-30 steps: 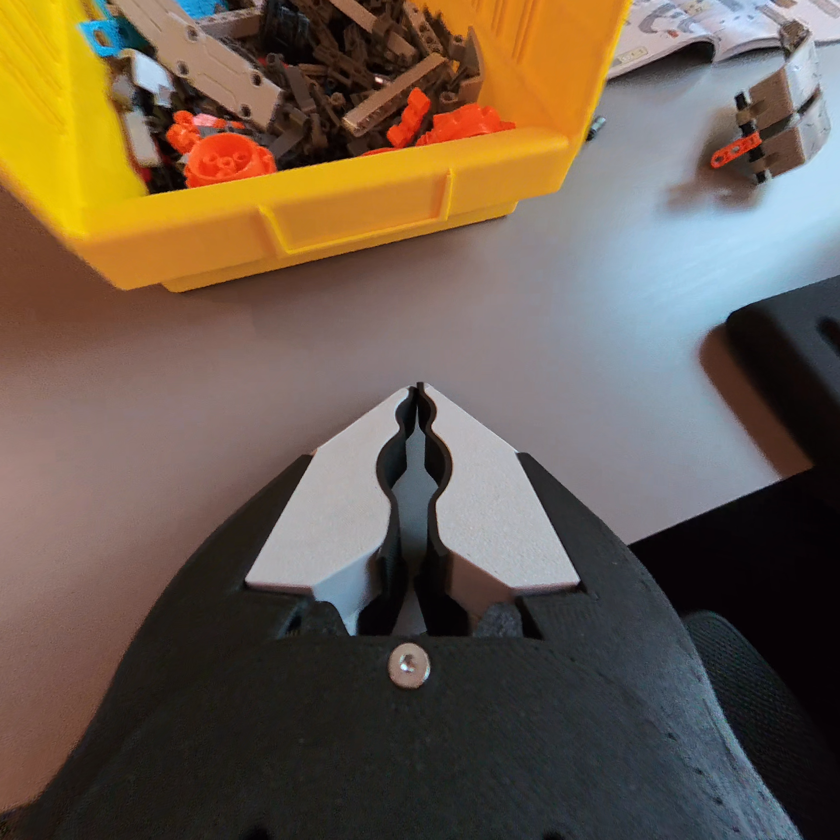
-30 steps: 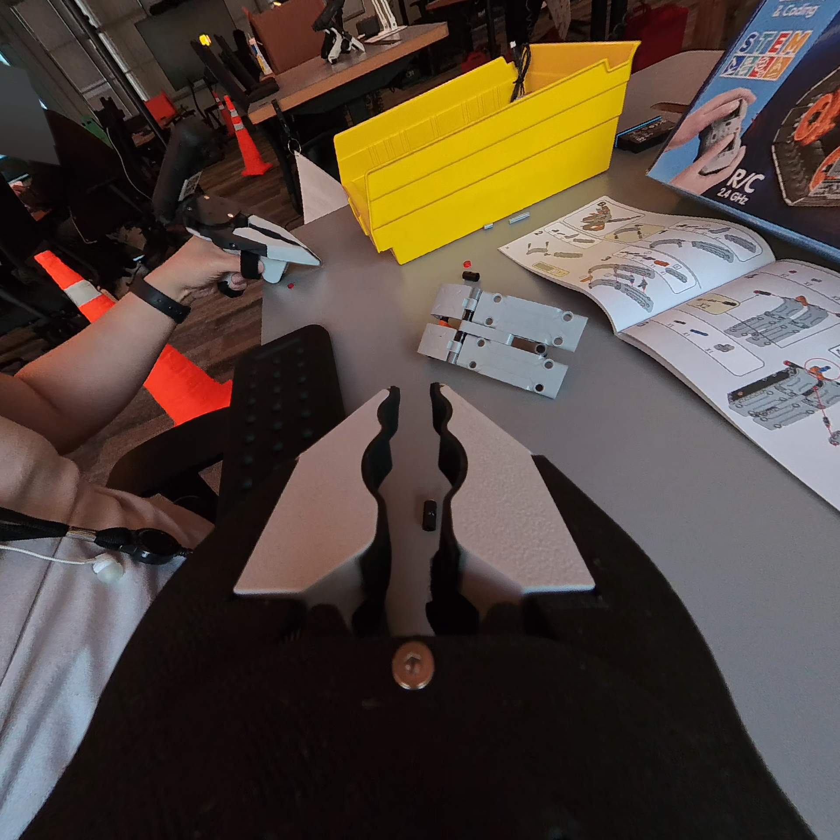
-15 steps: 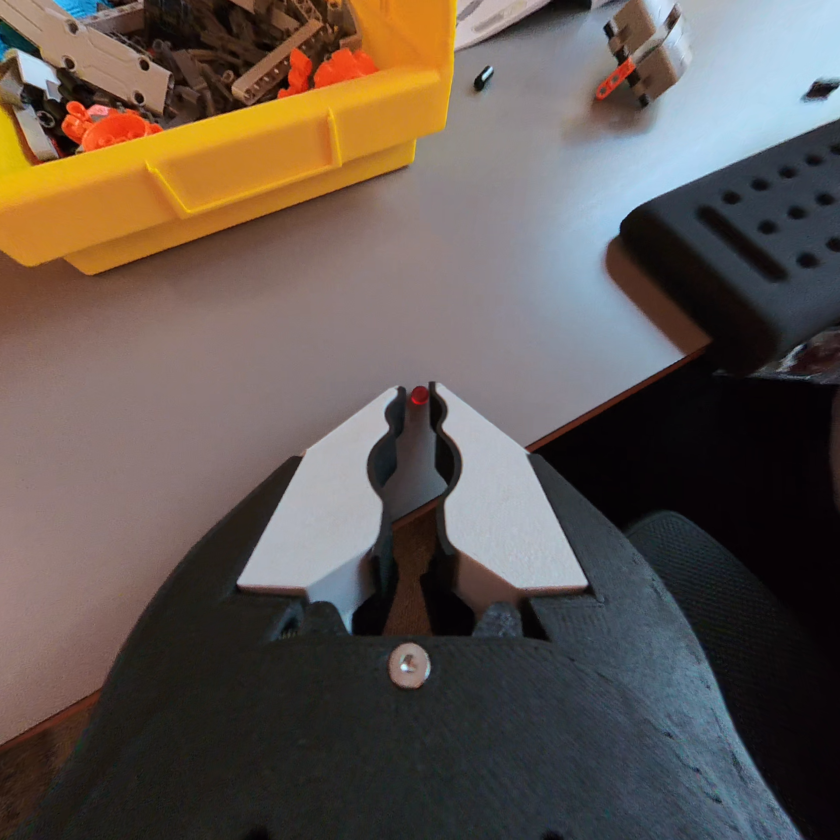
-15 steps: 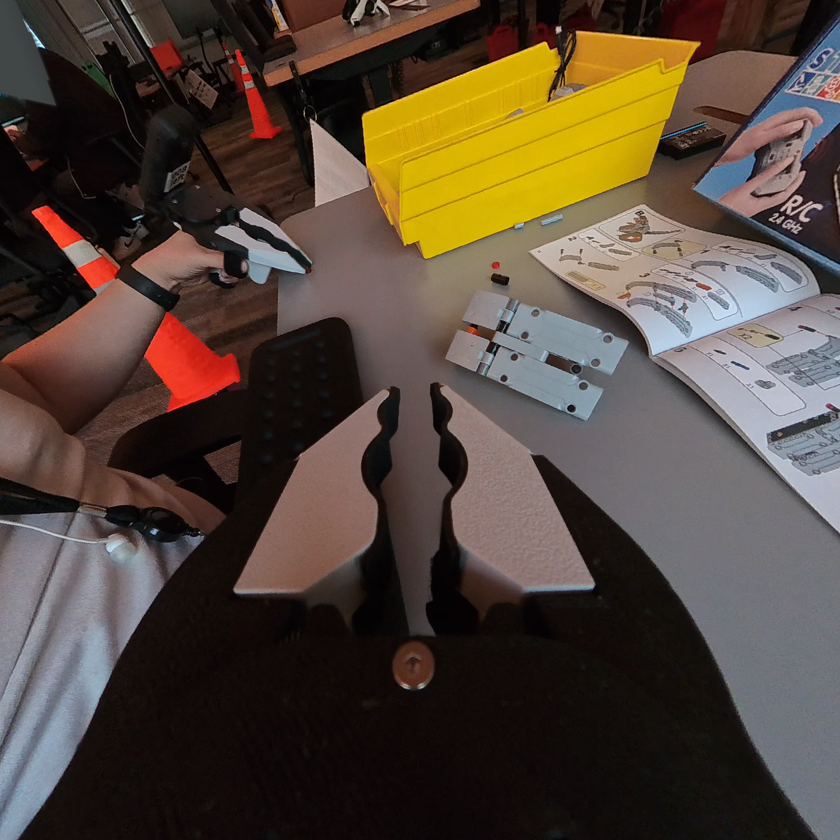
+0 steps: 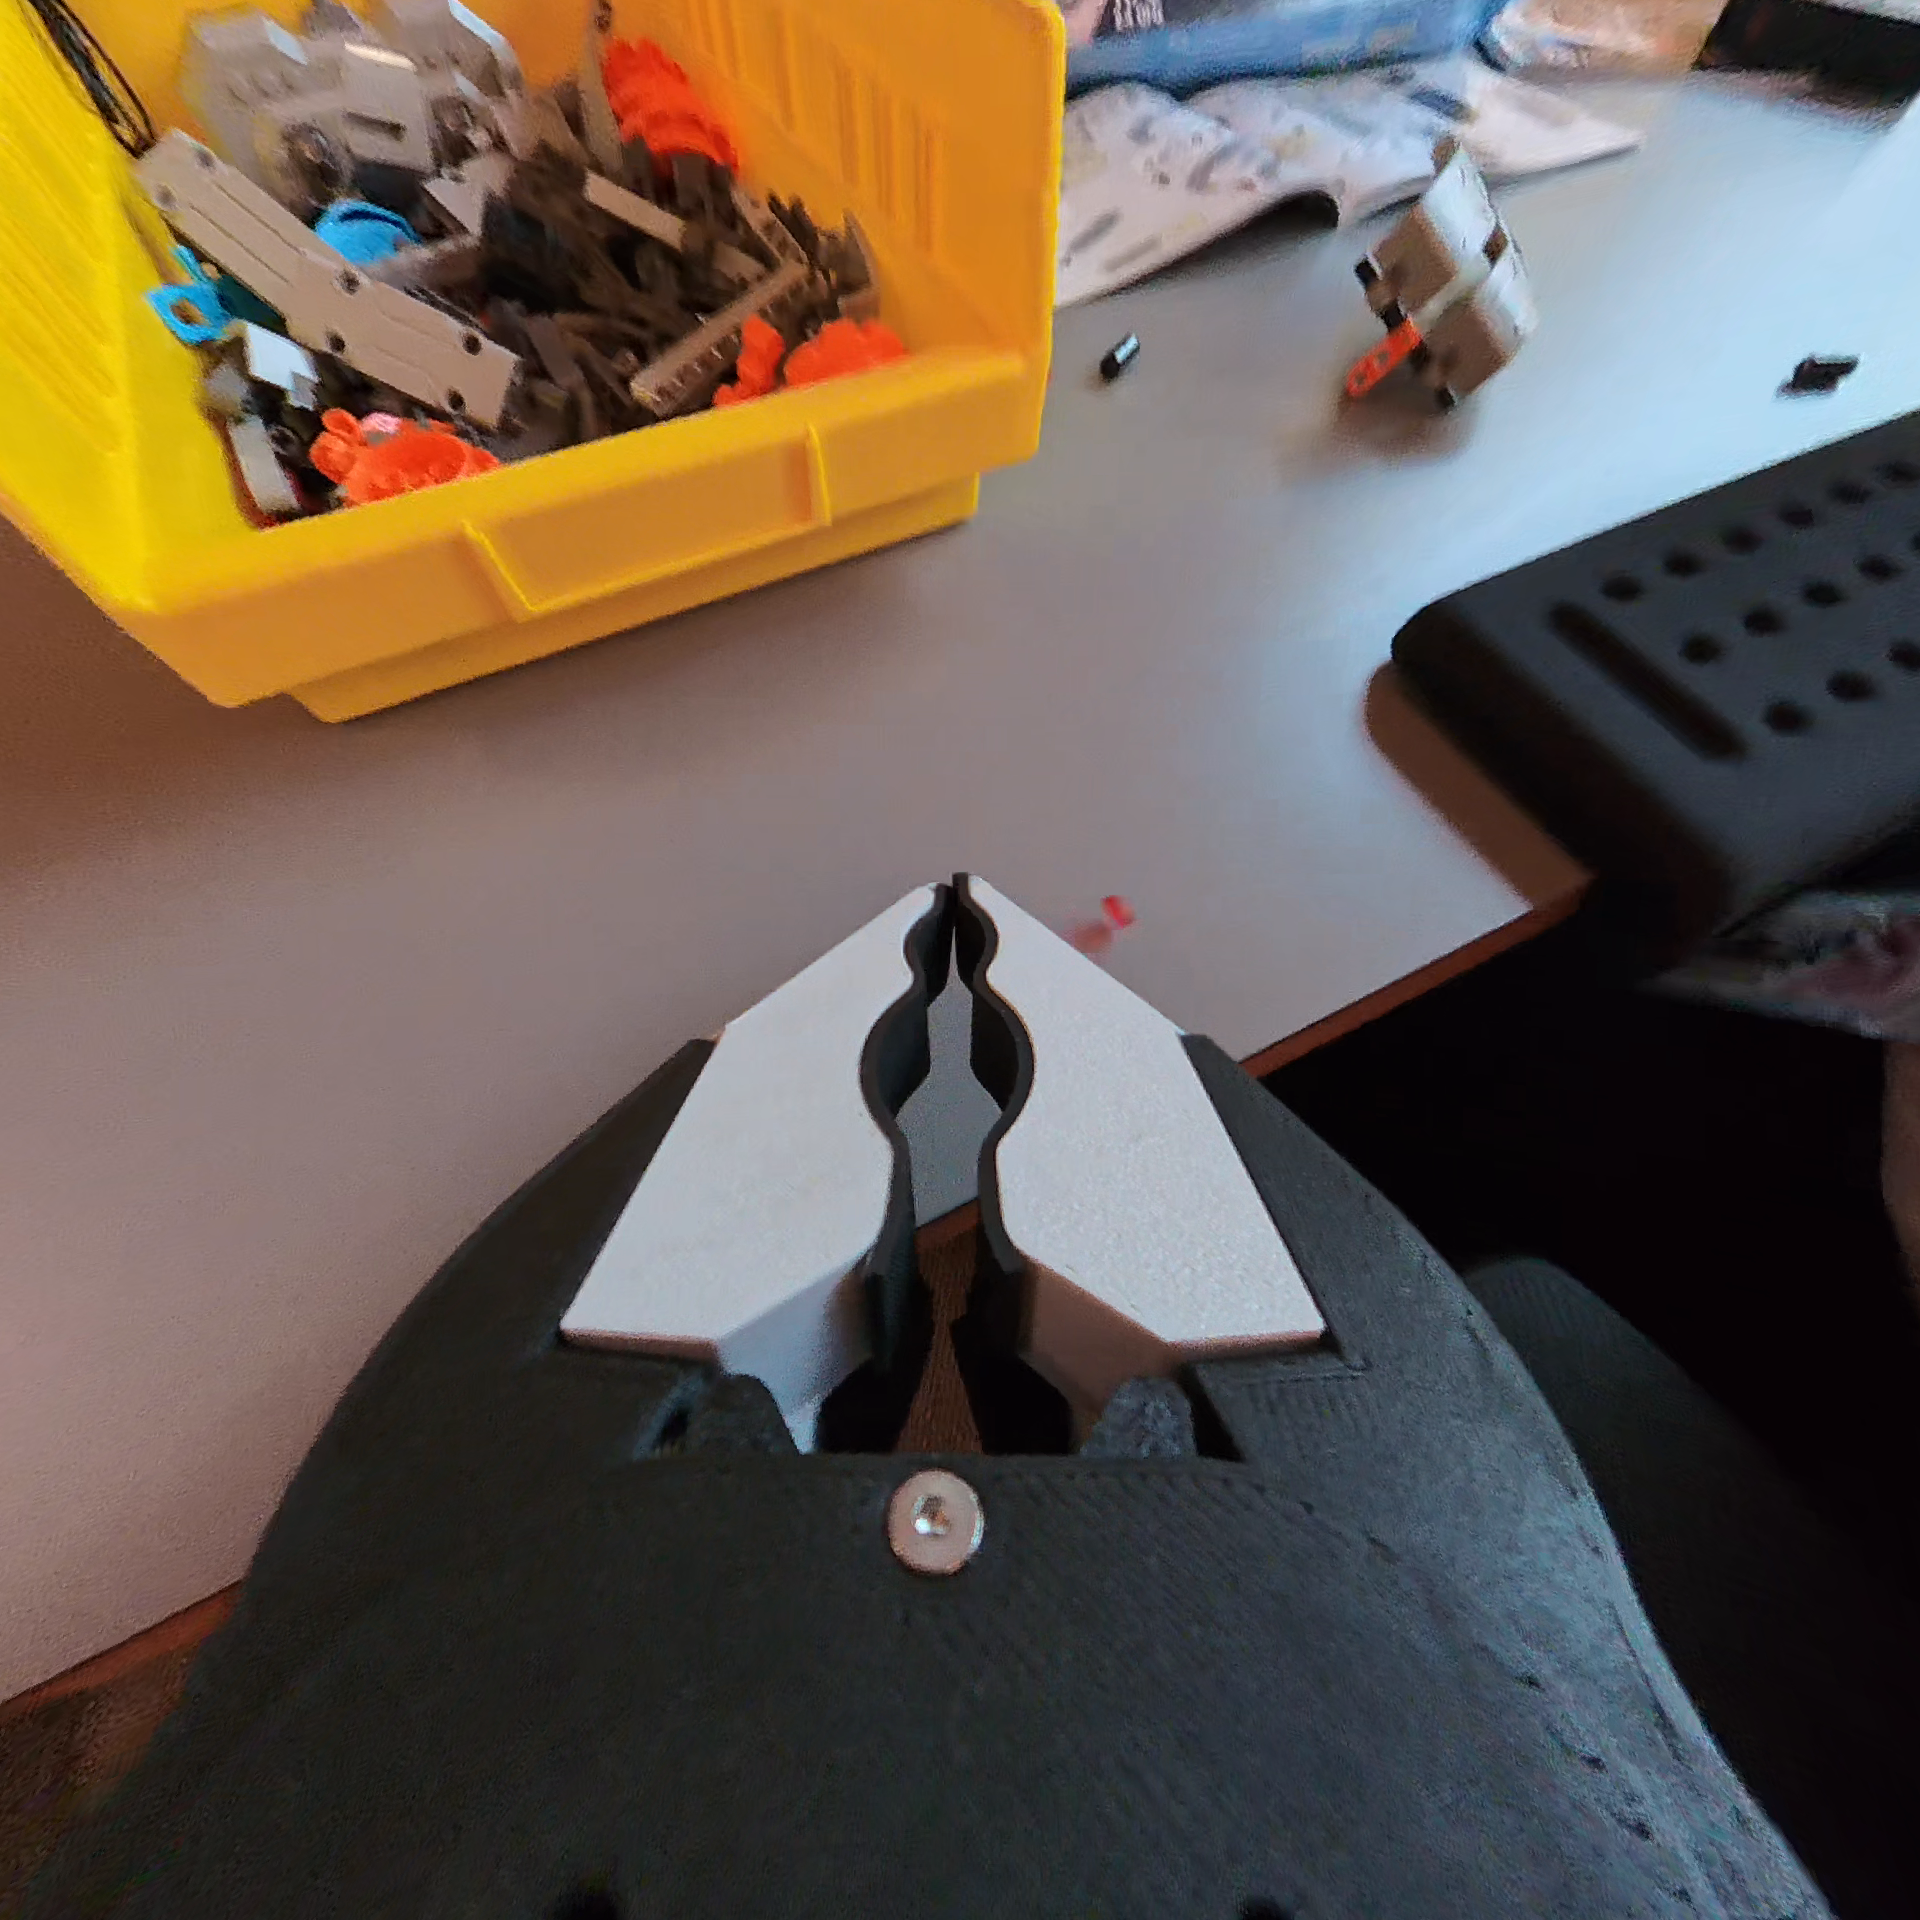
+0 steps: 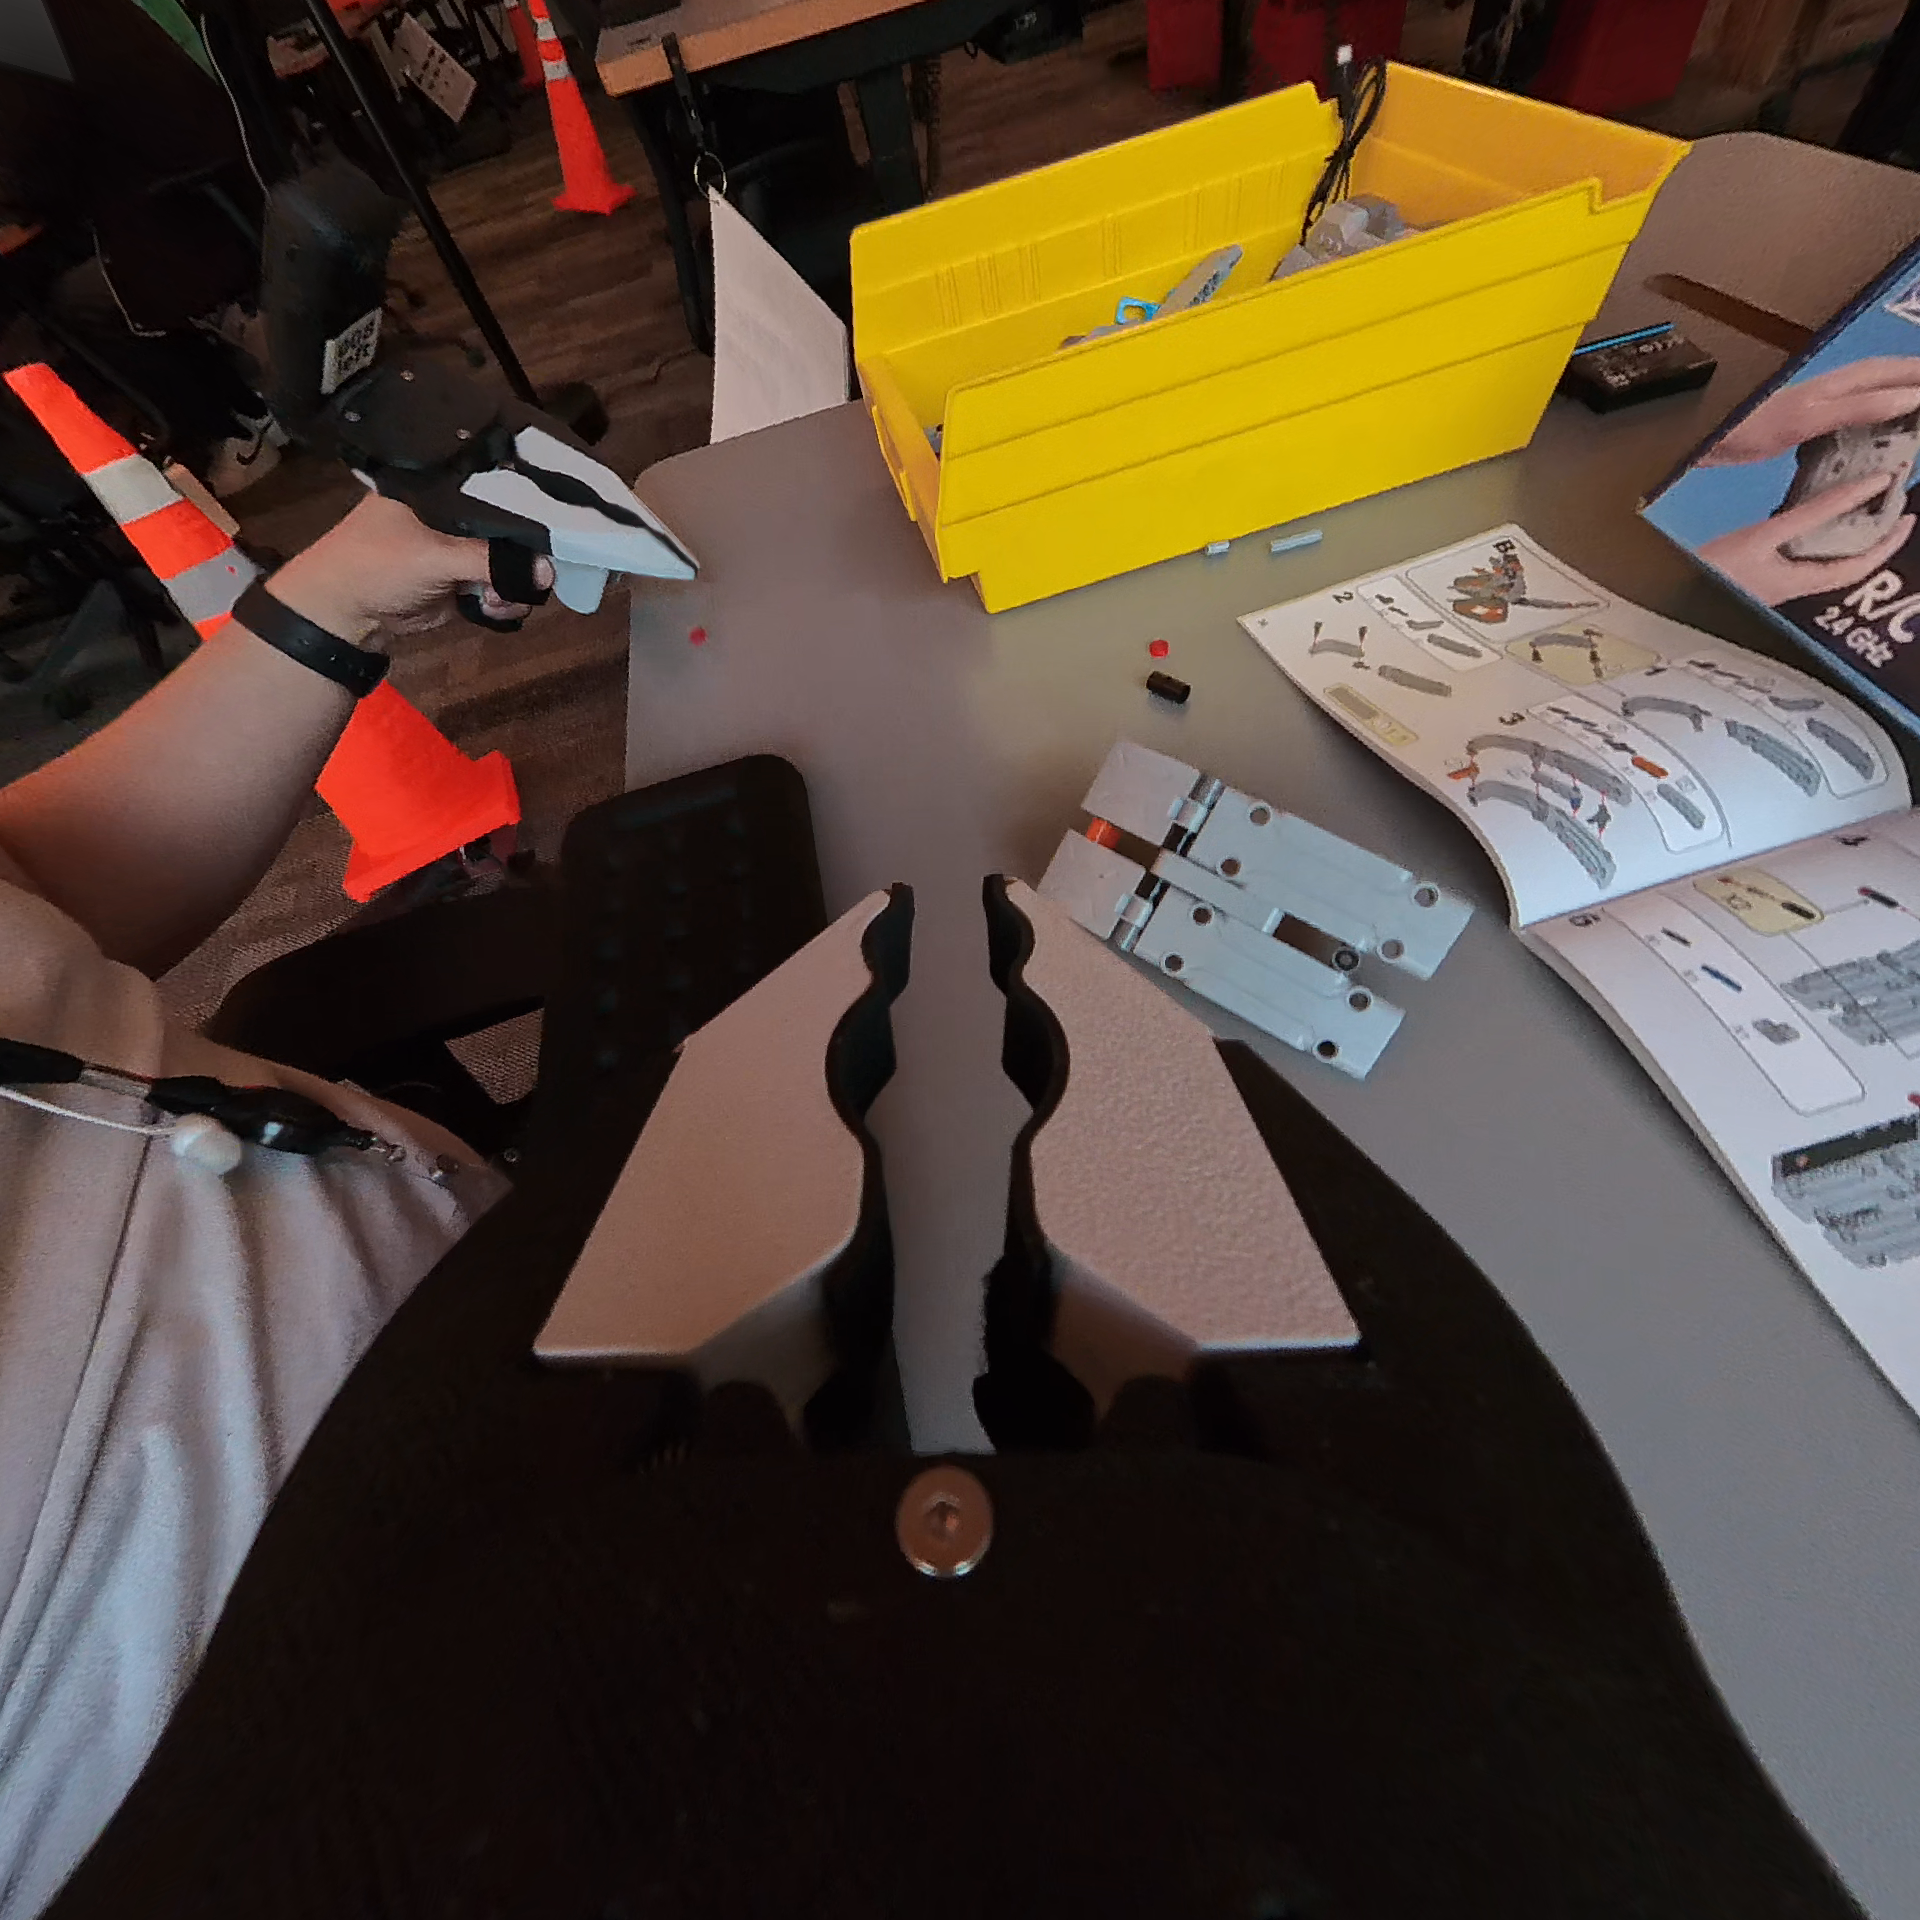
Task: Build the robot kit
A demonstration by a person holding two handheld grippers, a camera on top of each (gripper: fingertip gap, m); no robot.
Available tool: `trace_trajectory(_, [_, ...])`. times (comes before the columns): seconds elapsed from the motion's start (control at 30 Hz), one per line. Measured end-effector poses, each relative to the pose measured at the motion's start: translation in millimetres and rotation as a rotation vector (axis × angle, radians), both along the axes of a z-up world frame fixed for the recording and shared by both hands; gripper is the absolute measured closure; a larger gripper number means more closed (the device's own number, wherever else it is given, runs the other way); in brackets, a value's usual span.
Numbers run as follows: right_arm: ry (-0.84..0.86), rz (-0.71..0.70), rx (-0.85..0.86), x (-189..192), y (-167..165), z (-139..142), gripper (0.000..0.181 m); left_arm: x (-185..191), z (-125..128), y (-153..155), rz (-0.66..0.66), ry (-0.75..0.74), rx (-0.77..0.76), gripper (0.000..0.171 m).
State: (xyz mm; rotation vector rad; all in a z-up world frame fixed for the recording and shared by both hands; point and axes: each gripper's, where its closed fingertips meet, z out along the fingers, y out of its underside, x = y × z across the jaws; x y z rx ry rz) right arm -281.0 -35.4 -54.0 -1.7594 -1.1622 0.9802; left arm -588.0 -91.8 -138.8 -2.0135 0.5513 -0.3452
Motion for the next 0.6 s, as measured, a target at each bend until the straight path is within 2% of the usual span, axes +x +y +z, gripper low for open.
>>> trace_trajectory(0.33, [-0.050,0.041,0.042,-32,-1,4,0.167,-16,-5,-7,0.046,0.010,-0.009,0.171])
trace_trajectory(0.5, [-0.049,0.045,0.072,-33,-7,11,0.167,-23,19,-9,0.083,-0.099,0.069,0.171])
trace_trajectory(0.6, [-0.050,0.034,0.090,-26,-9,17,0.167,-30,29,-11,0.100,-0.106,0.107,0.171])
